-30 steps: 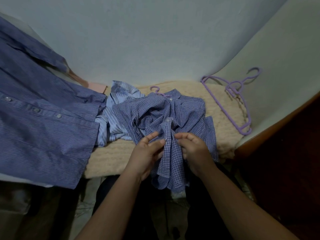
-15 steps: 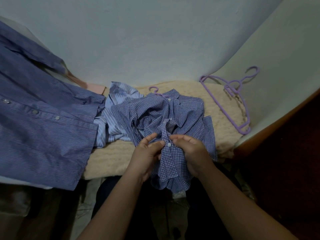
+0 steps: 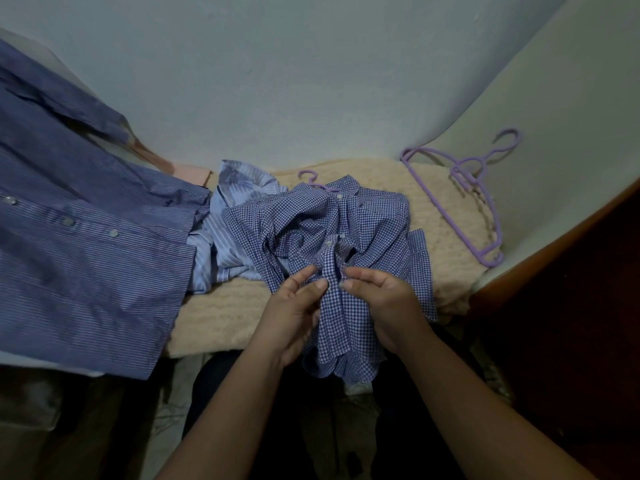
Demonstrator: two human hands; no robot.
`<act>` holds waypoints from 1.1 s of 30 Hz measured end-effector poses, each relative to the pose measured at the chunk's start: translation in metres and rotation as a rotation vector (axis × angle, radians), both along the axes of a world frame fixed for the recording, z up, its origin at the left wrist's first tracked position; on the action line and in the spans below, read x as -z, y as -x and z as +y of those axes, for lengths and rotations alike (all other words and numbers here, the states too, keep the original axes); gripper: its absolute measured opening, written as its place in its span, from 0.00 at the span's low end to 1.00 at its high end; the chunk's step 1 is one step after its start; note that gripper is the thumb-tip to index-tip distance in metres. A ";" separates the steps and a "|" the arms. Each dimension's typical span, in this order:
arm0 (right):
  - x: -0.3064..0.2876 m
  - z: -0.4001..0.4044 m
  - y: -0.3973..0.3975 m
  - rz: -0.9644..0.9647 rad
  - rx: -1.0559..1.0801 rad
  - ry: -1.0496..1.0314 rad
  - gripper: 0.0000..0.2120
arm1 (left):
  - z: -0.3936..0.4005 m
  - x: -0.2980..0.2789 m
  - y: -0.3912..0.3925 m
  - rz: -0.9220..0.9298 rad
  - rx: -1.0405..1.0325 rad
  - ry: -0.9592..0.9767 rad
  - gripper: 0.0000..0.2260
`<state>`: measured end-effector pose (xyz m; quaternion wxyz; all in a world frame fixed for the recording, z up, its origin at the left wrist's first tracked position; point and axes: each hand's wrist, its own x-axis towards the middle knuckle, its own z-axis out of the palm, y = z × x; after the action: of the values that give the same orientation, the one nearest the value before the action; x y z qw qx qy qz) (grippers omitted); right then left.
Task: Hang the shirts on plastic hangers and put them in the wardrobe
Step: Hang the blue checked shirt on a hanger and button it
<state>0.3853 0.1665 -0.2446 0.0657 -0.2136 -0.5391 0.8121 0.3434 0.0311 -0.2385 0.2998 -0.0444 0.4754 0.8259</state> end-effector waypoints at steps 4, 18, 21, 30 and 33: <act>0.002 -0.001 0.000 -0.020 0.062 -0.010 0.07 | -0.001 0.000 0.000 -0.009 0.009 -0.004 0.18; -0.007 -0.006 -0.004 -0.003 -0.043 -0.018 0.08 | 0.003 -0.001 -0.001 -0.056 -0.037 -0.019 0.23; -0.009 -0.005 -0.004 0.045 -0.038 -0.146 0.08 | 0.005 0.000 -0.001 -0.051 -0.052 -0.015 0.23; -0.013 -0.006 -0.008 0.076 -0.073 -0.466 0.07 | 0.004 0.003 0.000 -0.031 -0.102 -0.006 0.30; -0.012 -0.005 -0.007 0.066 -0.109 -0.428 0.10 | 0.004 0.004 0.000 -0.035 -0.106 -0.013 0.26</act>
<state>0.3928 0.1612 -0.2325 0.0832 -0.1386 -0.7075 0.6880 0.3431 0.0352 -0.2430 0.2644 -0.0819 0.4619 0.8426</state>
